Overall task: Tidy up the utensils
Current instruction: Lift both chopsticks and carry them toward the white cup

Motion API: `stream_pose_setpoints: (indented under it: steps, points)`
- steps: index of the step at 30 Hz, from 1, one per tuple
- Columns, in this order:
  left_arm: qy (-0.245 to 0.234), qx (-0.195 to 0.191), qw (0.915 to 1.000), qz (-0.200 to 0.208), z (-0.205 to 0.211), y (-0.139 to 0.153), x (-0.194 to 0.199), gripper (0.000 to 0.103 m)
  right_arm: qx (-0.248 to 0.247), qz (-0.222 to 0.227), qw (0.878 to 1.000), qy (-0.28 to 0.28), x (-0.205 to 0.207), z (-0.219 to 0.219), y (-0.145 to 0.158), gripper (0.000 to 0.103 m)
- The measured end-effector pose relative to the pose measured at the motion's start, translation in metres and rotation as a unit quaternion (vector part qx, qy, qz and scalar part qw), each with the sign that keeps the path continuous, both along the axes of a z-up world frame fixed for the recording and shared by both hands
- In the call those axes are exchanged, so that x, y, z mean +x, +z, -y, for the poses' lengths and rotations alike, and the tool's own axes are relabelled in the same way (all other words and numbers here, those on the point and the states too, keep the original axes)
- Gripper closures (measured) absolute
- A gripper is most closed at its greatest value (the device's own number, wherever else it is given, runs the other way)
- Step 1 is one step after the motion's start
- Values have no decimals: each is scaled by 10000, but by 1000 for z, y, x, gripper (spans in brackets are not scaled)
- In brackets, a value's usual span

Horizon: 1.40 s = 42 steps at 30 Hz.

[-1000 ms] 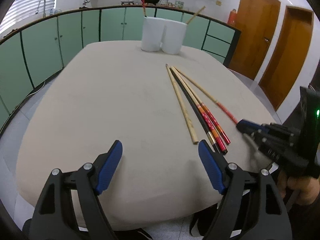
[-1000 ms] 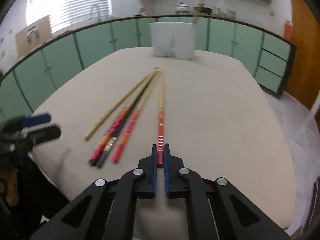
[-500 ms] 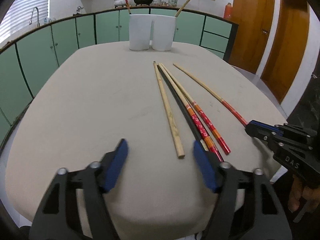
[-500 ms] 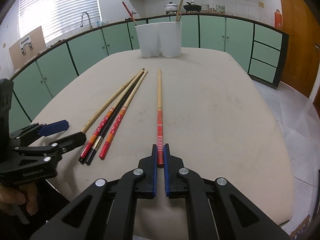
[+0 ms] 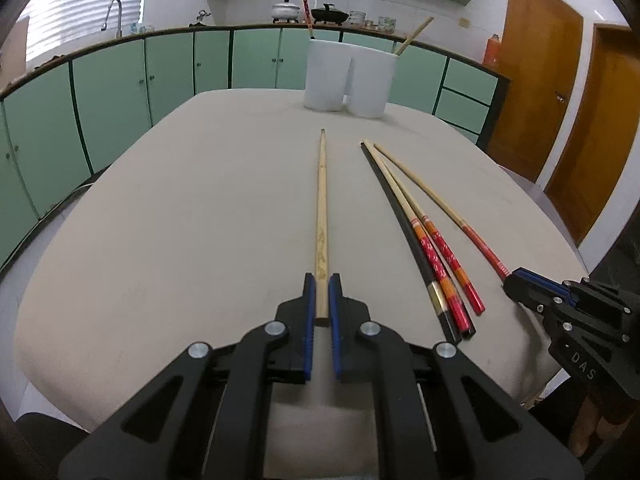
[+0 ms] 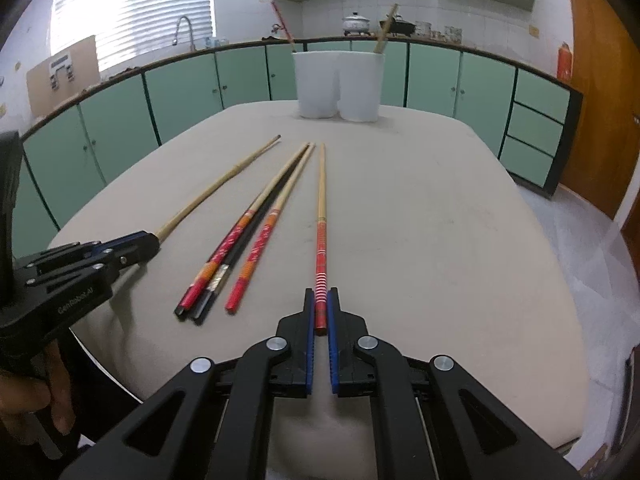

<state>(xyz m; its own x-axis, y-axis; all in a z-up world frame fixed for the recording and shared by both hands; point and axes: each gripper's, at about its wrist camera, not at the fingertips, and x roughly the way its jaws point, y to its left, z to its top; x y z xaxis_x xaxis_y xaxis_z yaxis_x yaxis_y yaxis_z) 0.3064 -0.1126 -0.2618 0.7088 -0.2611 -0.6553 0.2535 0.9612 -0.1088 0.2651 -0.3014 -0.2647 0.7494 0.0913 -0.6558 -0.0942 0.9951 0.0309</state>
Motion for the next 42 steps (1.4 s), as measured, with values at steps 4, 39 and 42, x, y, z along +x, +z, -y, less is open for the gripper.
stream_pose_setpoints:
  steps: [4, 39, 42]
  points:
    - [-76, 40, 10000, 28, -2, 0, 0, 95, -8, -22, 10000, 12, -4, -1, -1, 95]
    - [-880, -95, 9961, 52, -17, 190, 89, 97, -183, -187, 9974, 677, 110, 10, 213, 97]
    - [-956, -75, 9954, 18, -11, 201, 104, 97, -259, -340, 9962, 763, 126, 8, 226, 97]
